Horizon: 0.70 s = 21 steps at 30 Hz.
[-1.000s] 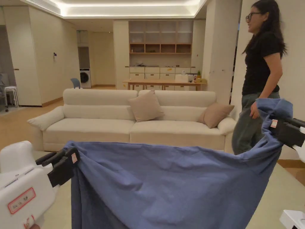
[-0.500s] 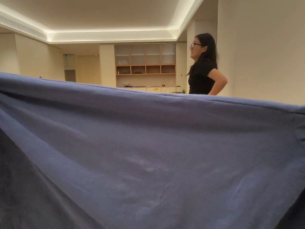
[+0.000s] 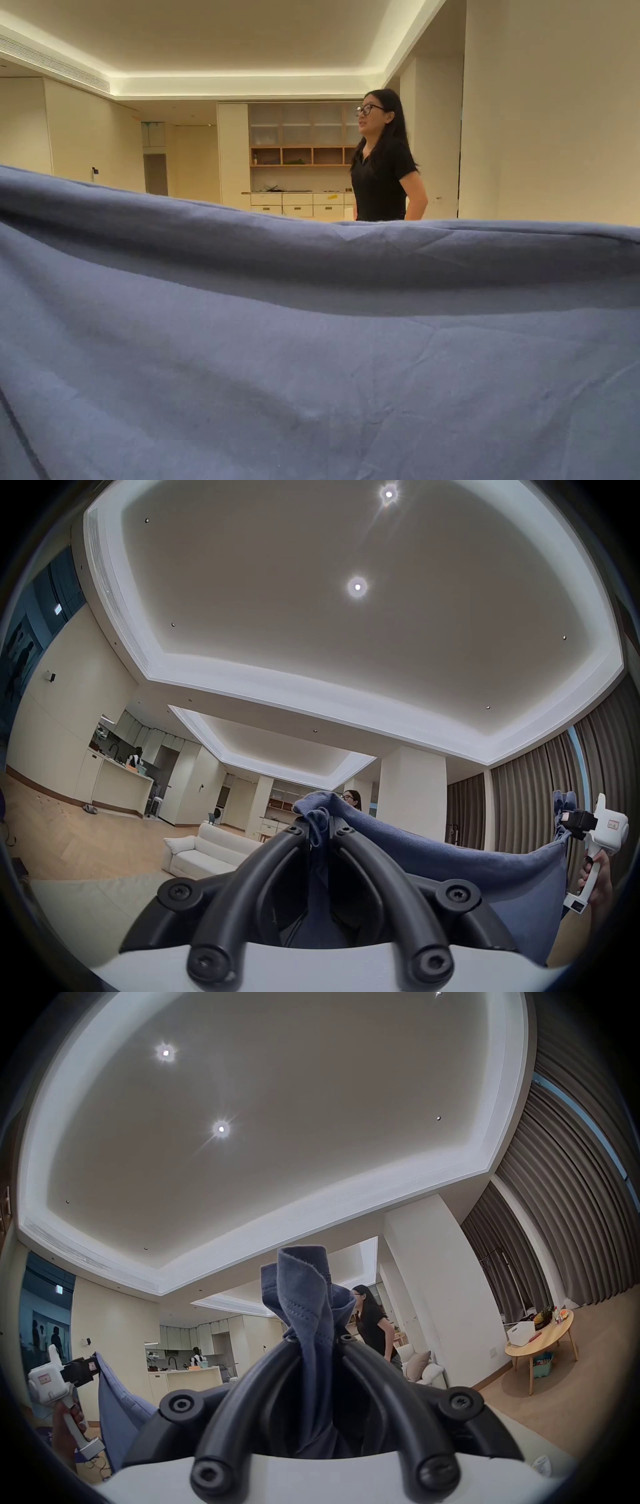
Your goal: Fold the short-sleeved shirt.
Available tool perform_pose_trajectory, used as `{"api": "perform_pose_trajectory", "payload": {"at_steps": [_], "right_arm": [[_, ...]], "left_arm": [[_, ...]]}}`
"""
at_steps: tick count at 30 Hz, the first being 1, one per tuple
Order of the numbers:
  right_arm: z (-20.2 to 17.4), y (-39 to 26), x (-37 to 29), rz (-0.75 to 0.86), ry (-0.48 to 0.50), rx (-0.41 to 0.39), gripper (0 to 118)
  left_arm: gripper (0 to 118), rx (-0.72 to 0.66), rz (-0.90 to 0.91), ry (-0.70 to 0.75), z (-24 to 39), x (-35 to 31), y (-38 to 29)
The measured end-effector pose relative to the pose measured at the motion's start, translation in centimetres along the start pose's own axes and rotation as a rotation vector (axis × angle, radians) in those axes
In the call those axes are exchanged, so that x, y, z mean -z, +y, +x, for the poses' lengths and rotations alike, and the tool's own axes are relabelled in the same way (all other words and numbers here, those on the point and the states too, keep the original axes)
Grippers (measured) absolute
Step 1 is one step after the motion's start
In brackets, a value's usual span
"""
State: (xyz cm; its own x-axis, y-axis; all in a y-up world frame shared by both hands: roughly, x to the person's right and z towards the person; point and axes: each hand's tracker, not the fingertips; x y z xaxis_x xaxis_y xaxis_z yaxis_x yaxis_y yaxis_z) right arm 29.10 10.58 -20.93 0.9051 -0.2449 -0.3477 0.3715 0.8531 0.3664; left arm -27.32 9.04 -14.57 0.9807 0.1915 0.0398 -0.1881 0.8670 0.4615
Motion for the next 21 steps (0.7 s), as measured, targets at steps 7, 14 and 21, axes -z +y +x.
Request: {"api": "perform_pose_trajectory", "payload": {"at_steps": [7, 14, 21], "right_arm": [[-0.1, -1.8, 4.4, -0.058, 0.001, -0.007, 10], [0.4, -4.5, 14.6, -0.156, -0.007, -0.044, 10], [2.0, -8.8, 27.1, -0.269, -0.069, -0.109, 10]], "left_arm": [[7, 0.050, -0.061, 0.053, -0.7, 4.0, -3.0], [7, 0.055, -0.122, 0.078, -1.9, 11.8, -6.6], [7, 0.066, -0.211, 0.128, -4.3, 22.8, -11.9]]}}
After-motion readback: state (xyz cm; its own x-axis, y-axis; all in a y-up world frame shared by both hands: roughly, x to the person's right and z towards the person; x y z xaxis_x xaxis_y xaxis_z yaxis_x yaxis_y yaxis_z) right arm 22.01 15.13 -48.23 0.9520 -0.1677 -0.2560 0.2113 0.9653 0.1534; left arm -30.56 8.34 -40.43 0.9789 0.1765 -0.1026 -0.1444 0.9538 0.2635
